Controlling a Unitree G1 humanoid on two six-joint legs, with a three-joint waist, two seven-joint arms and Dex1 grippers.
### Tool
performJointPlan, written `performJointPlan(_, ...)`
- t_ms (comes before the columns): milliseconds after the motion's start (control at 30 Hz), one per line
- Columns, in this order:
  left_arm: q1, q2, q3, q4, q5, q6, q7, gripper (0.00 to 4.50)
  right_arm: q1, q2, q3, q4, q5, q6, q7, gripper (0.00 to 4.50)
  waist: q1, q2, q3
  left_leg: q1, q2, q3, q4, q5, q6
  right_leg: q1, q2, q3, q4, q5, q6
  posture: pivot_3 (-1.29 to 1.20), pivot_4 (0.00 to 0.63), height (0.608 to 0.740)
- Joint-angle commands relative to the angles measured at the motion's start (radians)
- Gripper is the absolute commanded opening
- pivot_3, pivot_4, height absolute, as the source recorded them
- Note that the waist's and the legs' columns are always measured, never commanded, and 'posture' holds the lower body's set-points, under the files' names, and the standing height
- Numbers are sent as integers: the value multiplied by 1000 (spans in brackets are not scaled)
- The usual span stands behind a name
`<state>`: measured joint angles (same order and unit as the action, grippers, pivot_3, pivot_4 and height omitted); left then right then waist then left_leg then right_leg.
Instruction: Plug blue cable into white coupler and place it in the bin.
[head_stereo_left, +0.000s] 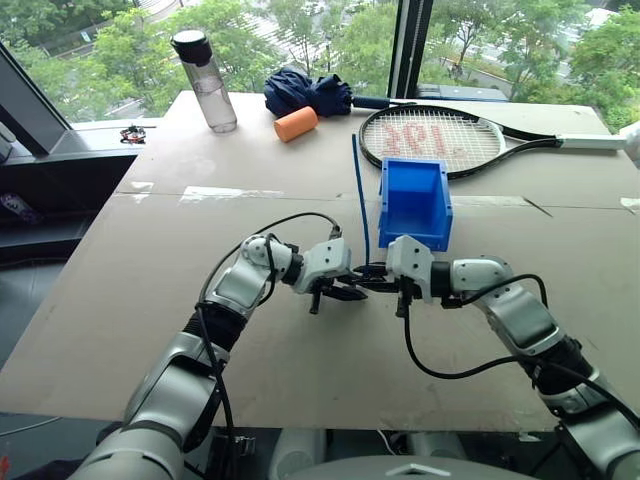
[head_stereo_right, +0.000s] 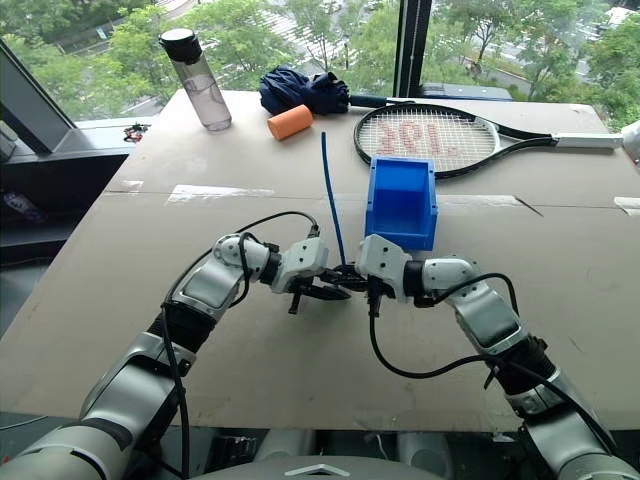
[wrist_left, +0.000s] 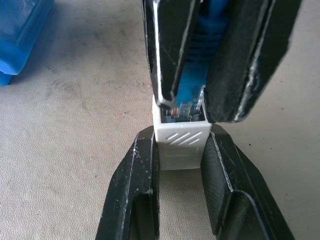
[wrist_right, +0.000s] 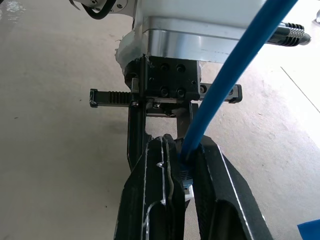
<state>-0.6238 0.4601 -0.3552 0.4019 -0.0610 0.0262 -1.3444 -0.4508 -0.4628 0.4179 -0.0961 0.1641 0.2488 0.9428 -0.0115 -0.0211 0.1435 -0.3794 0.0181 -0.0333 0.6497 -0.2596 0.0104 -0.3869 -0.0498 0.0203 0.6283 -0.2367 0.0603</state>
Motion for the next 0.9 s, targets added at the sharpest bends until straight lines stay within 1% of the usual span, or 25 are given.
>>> performJointPlan(33,0,-19,2,-44,-14,-5,1,533,26,-13,72,85,-43,39,63,0,0,0,0,0,0,0,0,0,0,0,0,0,0,0,0,0,150,740)
performJointPlan(133,5,-30,4,-44,-12,-9,19,533,32,-8,94,128,-48,47,97,0,1,0,-2,0,0,0,0,0,0,0,0,0,0,0,0,0,150,740)
performJointPlan(300,13,-38,9,-56,-20,-2,30,533,42,-10,82,151,-62,33,95,0,2,3,-11,1,0,0,0,0,0,1,0,0,0,0,0,0,150,740)
performJointPlan(467,24,-49,13,-59,-19,-18,56,533,41,-35,86,172,-83,6,114,0,5,6,-16,2,-1,0,0,0,0,3,0,0,-1,0,0,0,150,740)
performJointPlan(567,32,-56,27,-84,-57,20,43,533,50,-21,42,147,-46,11,94,0,8,6,-16,2,-1,0,0,0,0,3,0,0,-1,0,0,0,150,740)
performJointPlan(633,52,-50,37,-128,-85,61,31,1562,64,-7,-20,115,-2,23,59,0,10,6,-16,1,-1,-1,0,0,0,3,0,-1,-1,0,0,0,150,740)
performJointPlan(667,67,-53,54,-146,-95,73,54,1764,77,9,-65,83,44,53,40,0,11,6,-16,0,-1,-1,0,0,0,3,-1,-1,-1,0,0,0,150,740)
performJointPlan(700,85,-52,72,-172,-108,95,76,2093,94,20,-106,44,91,84,25,0,11,6,-16,0,-1,-1,0,0,0,3,-1,-1,-1,0,0,0,150,740)
performJointPlan(767,124,-40,108,-234,-132,145,116,2960,126,29,-165,-36,157,135,2,0,9,7,-15,0,-1,-1,1,0,0,2,-1,-1,-1,0,0,0,150,740)
performJointPlan(800,147,-27,126,-273,-148,171,129,3480,139,30,-193,-75,180,159,-18,0,7,7,-15,0,0,-1,1,0,0,2,-1,-1,-1,0,0,0,150,740)
performJointPlan(900,239,14,196,-400,-196,223,177,3480,171,25,-292,-202,269,247,-79,0,-4,9,-13,0,1,-2,-1,0,0,0,0,0,0,0,0,0,150,740)
